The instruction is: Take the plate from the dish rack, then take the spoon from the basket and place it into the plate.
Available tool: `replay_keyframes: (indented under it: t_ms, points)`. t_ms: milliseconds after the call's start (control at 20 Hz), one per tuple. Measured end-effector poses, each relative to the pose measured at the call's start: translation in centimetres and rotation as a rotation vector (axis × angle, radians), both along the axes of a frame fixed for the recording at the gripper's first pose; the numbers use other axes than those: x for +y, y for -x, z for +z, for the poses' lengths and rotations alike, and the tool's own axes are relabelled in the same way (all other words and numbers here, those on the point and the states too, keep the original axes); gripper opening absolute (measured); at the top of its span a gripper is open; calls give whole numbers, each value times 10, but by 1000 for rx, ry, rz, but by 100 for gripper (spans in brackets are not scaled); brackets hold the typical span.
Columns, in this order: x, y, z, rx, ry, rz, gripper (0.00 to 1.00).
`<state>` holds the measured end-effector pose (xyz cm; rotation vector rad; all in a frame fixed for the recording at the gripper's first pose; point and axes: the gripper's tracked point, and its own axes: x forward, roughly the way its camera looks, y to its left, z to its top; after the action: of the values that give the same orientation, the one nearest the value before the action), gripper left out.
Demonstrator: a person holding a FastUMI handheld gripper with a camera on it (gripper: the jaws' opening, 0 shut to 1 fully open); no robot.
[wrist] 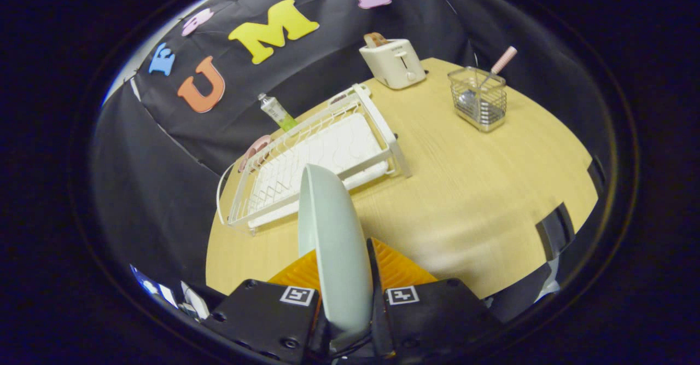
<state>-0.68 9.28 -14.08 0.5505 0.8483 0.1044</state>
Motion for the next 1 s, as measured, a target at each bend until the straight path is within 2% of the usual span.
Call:
replay_keyframes:
  t_ms: [250, 350, 500, 600, 850, 950, 1000]
  points:
    - [2, -10, -31, 58, -162, -28, 35]
    - [-4, -16, -37, 44, -171, -39, 36]
    - [-4, -19, -41, 31, -192, -17, 51]
    - [-11, -22, -43, 18, -158, -13, 63]
    - [-28, -22, -22, -67, -135, 16, 70]
    - [-37, -21, 2, -158, -112, 38, 72]
    - [-47, -21, 13, -210, -82, 45, 81]
